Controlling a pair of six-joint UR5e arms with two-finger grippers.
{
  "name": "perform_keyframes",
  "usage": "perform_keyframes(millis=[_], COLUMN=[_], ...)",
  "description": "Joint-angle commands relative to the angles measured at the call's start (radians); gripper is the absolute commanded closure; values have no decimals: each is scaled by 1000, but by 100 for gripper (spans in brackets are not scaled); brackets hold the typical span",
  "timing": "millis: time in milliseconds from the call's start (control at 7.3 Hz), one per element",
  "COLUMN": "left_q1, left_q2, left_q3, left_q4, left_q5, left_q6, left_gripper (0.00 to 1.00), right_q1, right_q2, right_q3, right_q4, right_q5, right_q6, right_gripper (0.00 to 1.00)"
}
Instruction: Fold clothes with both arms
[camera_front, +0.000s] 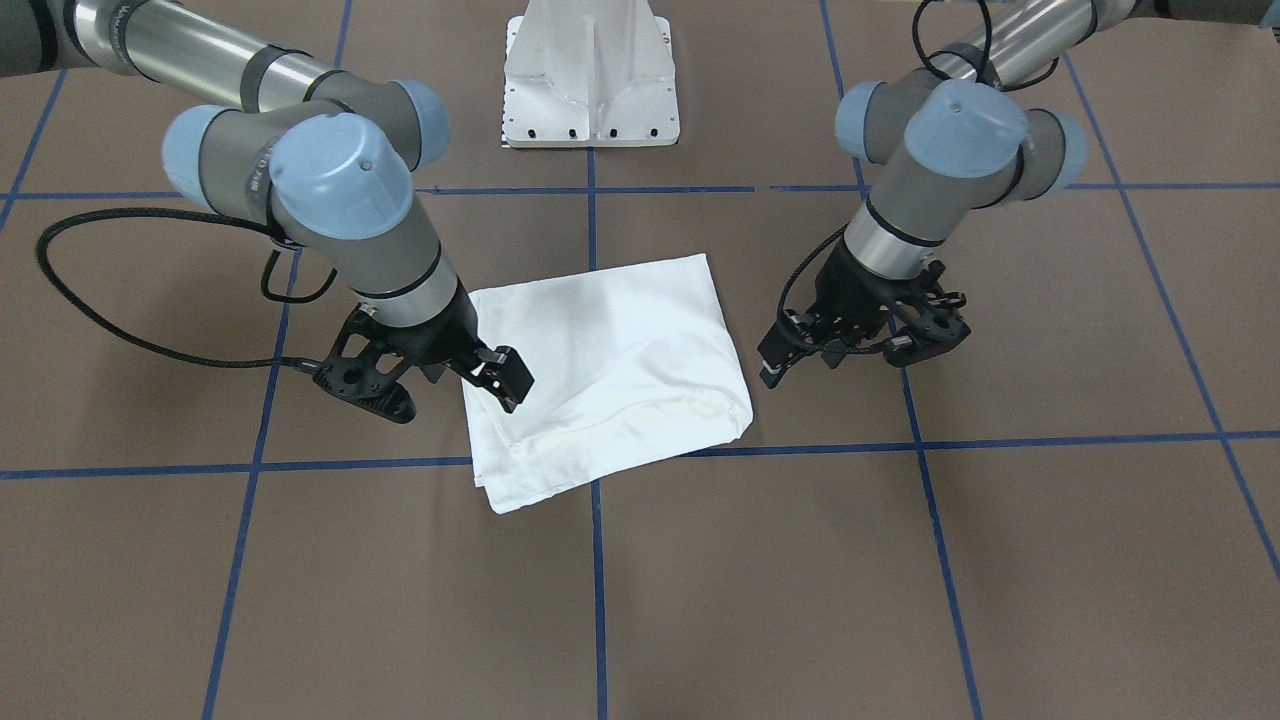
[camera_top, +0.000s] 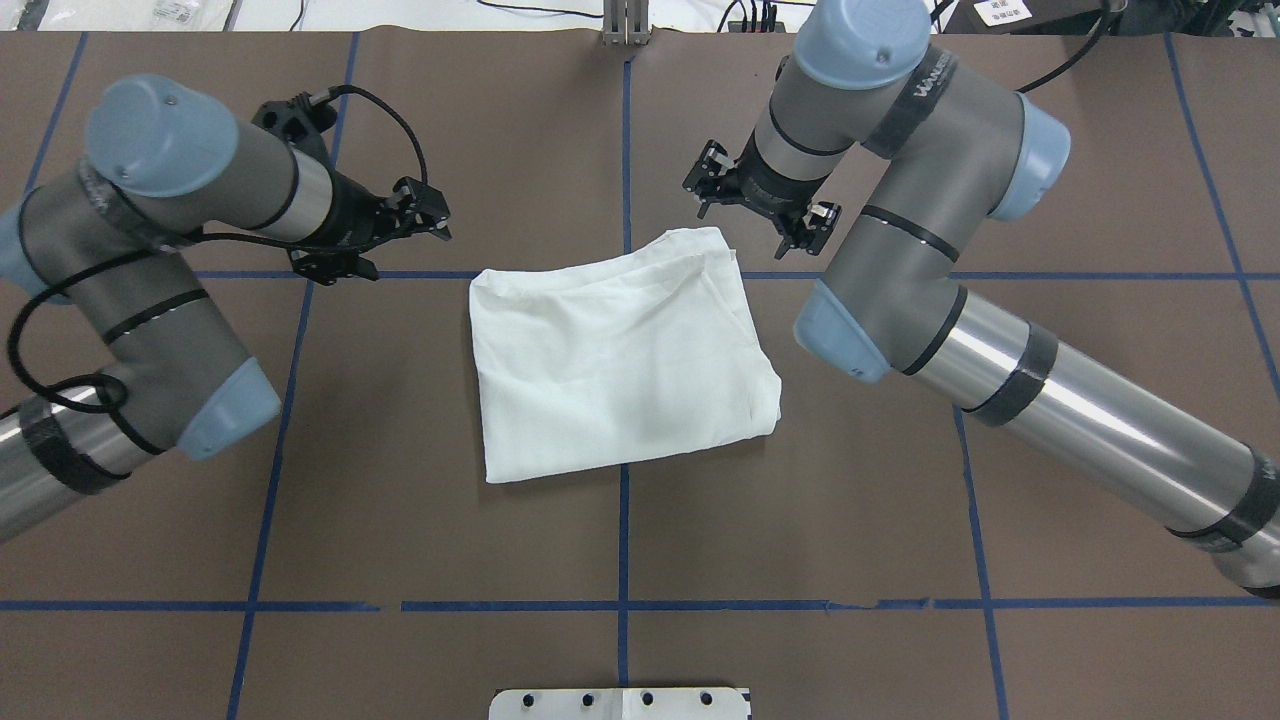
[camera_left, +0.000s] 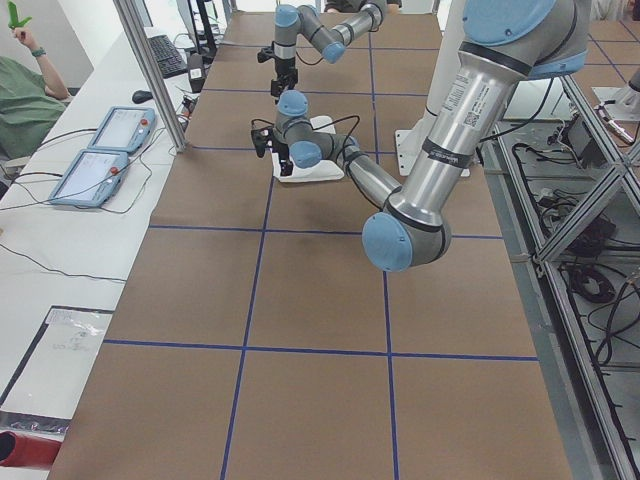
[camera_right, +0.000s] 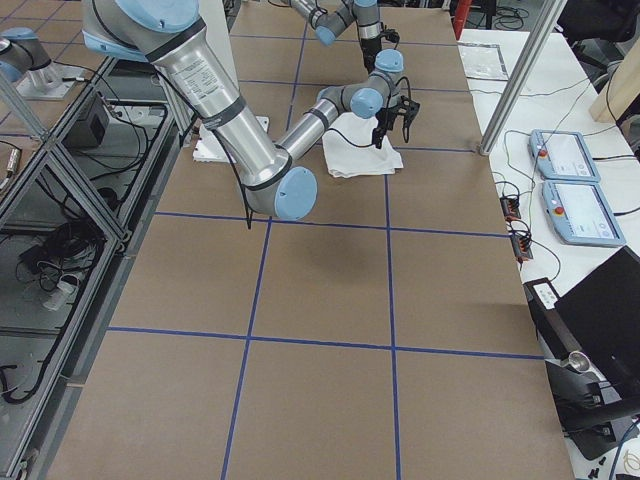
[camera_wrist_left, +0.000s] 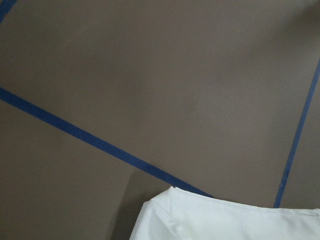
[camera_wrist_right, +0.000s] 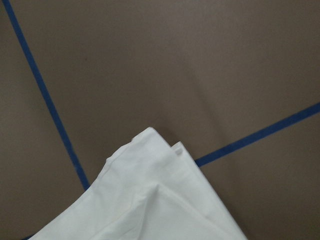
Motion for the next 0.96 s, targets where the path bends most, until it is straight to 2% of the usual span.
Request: perform_keyframes(millis=[0, 274, 548, 821], left_q1=[-124, -300, -438, -515], left_q2=[211, 331, 447, 523], left_q3=[-151, -153, -151, -139], left_q4=[4, 4, 36, 41], left_q5=[-48, -137, -143, -143], left_q6=[302, 656, 1017, 1223], left_gripper=[0, 0, 0, 0], right_q1=[153, 369, 541, 664], right_q2=[-170, -334, -519, -656], right_q3=[102, 113, 107, 110], right_q4=[-23, -53, -56, -60], right_q5=[25, 182, 212, 246], right_q6=[-376, -760, -1186, -1460], right_gripper=[0, 0, 0, 0])
